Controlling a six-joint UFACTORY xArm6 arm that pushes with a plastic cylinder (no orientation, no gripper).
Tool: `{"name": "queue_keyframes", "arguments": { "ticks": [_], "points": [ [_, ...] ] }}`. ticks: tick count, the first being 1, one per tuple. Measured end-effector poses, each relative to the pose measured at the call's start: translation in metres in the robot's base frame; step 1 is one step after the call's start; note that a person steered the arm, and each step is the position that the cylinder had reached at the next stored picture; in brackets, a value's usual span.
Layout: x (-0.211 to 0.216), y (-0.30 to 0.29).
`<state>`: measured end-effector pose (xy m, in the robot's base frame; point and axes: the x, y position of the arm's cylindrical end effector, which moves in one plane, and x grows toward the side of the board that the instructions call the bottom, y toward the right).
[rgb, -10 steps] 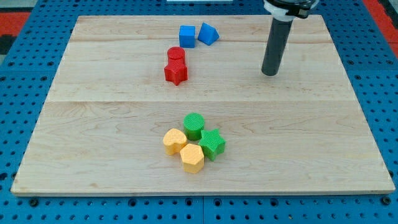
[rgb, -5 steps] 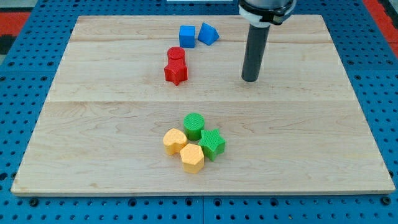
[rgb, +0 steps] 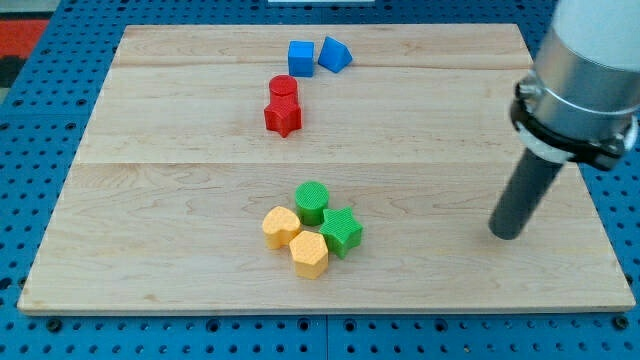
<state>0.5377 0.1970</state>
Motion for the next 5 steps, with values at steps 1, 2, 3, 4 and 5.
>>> {"name": "queue_keyframes", "arguments": {
  "ticks": [1, 2, 3, 4, 5],
  "points": [
    [0.000, 0.009],
    [0.000, 0.007],
    [0.012, -0.010],
    [0.055, -0.044],
    [0.065, -0.084]
  ]
}}
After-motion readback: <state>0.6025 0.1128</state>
